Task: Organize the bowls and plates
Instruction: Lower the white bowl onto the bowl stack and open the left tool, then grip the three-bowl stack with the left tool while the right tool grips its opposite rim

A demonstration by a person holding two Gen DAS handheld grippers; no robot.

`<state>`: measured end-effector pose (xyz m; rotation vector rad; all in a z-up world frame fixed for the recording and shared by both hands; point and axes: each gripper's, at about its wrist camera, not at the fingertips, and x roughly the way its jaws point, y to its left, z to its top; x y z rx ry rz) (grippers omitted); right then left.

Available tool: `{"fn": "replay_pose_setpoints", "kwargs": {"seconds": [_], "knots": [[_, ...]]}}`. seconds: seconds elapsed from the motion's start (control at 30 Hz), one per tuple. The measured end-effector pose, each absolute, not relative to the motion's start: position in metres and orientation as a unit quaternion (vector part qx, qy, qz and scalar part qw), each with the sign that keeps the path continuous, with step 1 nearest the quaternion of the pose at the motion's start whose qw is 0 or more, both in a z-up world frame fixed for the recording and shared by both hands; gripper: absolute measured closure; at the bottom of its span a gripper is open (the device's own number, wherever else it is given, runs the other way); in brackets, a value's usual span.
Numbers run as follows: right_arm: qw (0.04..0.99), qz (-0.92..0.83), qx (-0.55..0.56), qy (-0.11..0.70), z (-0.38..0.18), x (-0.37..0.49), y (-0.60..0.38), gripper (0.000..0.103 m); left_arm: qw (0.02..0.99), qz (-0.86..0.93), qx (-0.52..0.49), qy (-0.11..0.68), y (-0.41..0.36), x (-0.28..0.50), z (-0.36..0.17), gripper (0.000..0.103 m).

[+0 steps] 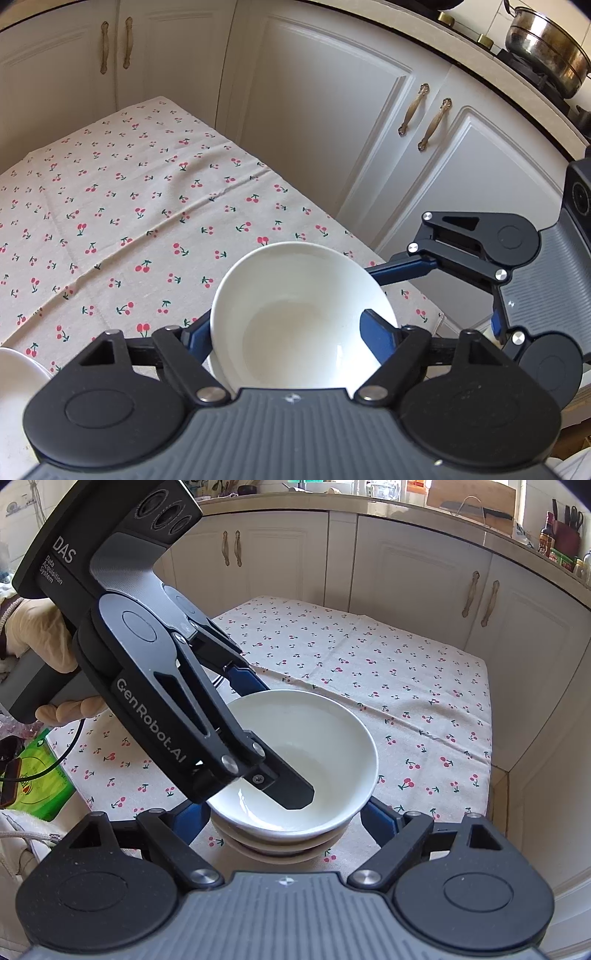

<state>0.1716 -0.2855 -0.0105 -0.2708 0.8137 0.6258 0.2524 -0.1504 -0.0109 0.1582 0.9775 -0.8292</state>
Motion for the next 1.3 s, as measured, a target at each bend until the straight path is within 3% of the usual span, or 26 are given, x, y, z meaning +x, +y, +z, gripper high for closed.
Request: {"fn": "replay_pose_setpoints", "kwargs": {"seconds": [0.23, 0.6, 1.0, 1.3], "knots": [[0.865, 0.308, -0.128, 0.375, -0.007, 0.165, -0.286, 0.0, 0.81, -0.382, 0.077, 0.437, -0.144, 0.252, -0.002, 0.018], [0.872, 0.296, -0.133, 0.366, -0.006, 0.16, -0.286, 0.0, 0.806, -0.443, 0.038, 0.391, -0.143, 0.243, 0.014, 0.017], [0.873, 0.296, -0.125, 0.367, -0.009, 0.16, -0.288, 0.0, 0.785, -0.445, 0.002, 0.431, -0.137, 0.263, -0.007, 0.017], [0.871, 0.289, -0.15, 0.367, -0.023, 0.149, -0.287, 0.0, 0.826, -0.437, 0.037, 0.354, -0.115, 0.226, 0.01, 0.008]]}}
